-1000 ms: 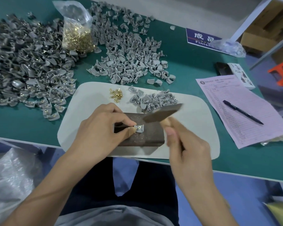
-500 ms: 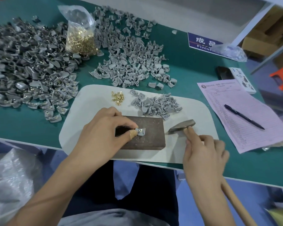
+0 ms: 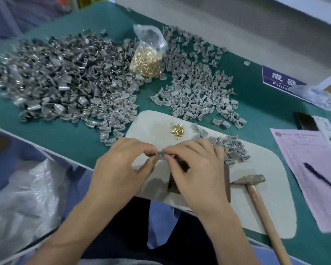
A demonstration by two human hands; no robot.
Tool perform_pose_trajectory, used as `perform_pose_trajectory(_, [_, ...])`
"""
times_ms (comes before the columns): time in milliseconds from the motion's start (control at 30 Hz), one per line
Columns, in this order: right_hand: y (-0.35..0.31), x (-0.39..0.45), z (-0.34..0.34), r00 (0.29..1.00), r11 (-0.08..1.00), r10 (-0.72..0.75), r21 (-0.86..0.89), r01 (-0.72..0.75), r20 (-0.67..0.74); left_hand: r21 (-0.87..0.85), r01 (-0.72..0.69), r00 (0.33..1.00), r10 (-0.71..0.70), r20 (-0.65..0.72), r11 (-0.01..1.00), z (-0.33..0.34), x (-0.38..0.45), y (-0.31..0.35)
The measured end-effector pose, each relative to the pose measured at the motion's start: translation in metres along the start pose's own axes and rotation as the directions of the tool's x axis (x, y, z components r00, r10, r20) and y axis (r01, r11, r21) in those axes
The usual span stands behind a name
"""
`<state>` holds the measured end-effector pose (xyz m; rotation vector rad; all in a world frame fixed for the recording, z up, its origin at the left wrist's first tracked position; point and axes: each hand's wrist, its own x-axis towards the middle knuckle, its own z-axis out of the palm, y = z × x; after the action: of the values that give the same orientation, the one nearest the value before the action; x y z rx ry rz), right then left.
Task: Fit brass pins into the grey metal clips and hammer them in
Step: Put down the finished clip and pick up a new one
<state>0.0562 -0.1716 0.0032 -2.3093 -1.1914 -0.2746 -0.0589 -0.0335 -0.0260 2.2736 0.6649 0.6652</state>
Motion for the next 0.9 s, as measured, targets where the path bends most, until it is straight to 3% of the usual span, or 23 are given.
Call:
perform_pose_trajectory(167, [-0.039,0.025,0.037,0.988,0.997,-0.063,0.054,0.055,0.143,0.023,0.072,0.996,-0.071,-0.052,0.997,-0.027,-0.008,-0.036])
perform_pose_trajectory(400, [-0.078,0.038,0.083,0.956,0.999,-0.023,-0.019,0.030,0.293,0.214,0.186,0.980,-0.166,-0.106,0.959,-0.040,-0.015,-0.071])
perform_pose_trajectory(633, [-0.085,0.049,0.093,0.969,0.998,0.023,-0.058,-0.009,0.246,0.213,0.251,0.963,-0.221,-0.158,0.944,-0.044,-0.008,-0.075])
perform_pose_trajectory(733, [-0.079,0.049,0.086,0.966,1.000,0.031,-0.009,-0.030,0.258,0.185,0.193,0.971,-0.160,-0.179,0.964,-0.044,-0.005,-0.066])
perform_pose_trajectory(900, [-0.052,0.040,0.051,0.986,0.991,0.135,0.005,-0.136,0.095,0.084,0.086,0.994,-0.079,-0.079,0.993,-0.024,0.011,-0.041])
